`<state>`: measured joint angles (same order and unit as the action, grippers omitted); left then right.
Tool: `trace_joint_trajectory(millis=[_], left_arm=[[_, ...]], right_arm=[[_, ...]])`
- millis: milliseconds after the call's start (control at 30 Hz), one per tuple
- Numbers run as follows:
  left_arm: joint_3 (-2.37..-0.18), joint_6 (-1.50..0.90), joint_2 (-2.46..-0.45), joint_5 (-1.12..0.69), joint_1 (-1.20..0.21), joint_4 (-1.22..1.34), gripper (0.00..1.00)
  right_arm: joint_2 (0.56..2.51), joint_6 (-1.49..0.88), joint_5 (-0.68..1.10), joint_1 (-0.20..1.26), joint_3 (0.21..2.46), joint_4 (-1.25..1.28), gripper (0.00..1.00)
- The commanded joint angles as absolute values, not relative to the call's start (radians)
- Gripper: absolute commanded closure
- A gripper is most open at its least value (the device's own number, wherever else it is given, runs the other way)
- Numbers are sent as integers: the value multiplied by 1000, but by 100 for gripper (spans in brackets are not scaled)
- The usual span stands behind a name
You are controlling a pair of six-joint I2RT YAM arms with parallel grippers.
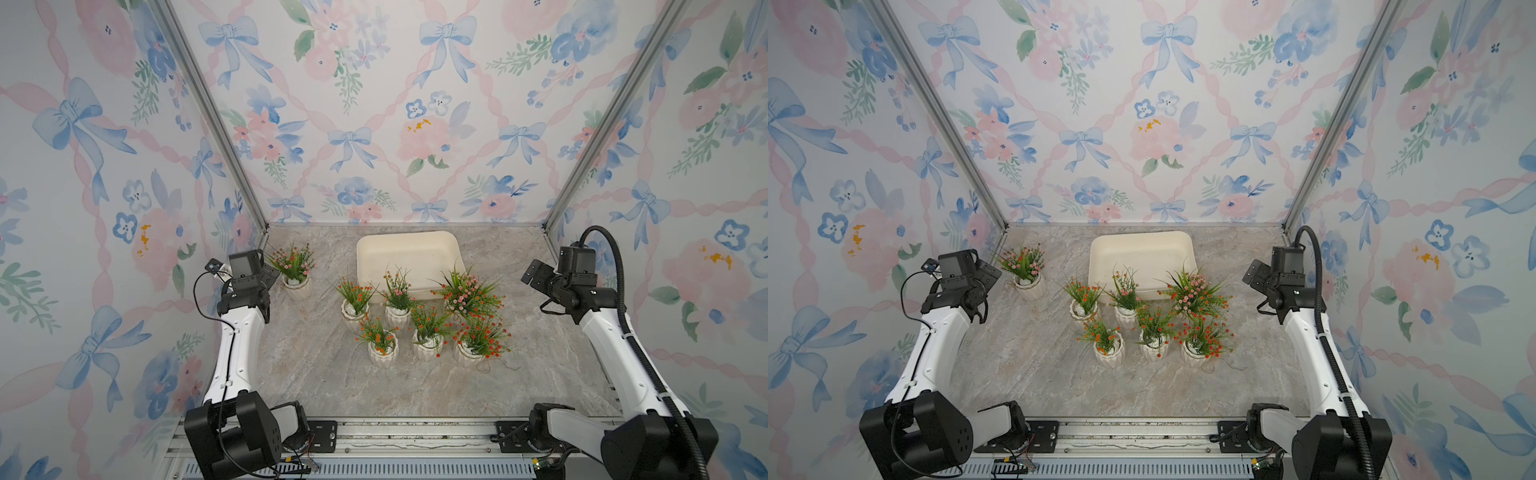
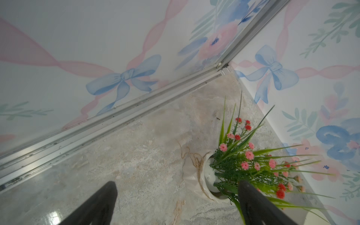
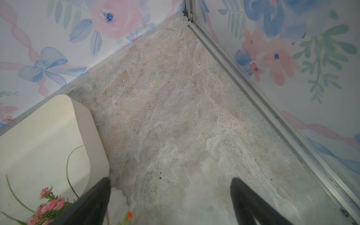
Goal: Put the potted gypsophila into the storage box
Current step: Pick up the baby's breath potted plant from the center of the board.
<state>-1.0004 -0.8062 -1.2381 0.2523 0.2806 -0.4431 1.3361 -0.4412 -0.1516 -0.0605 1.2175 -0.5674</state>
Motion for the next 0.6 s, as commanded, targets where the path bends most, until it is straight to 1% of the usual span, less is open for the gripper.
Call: trace_joint_trajectory(millis=[0, 100, 200, 367, 567], left_arm=[[-1000, -872, -1265, 186, 288, -467, 2], [-990, -892, -1286, 199, 287, -467, 3], [-976, -922, -1303, 201, 286, -465, 7], [-980, -948, -1351, 170, 269, -465, 9], [-1000, -953, -1396, 150, 260, -464, 9]], right_arm=[[1394, -435, -119, -90, 1248, -608, 3], [1431, -432, -86, -108, 1271, -631, 3], [1444, -413, -66, -115, 1287, -652, 3], [1438, -429, -64, -146, 1263, -631, 3], [1443, -439, -35, -166, 1237, -615, 3]])
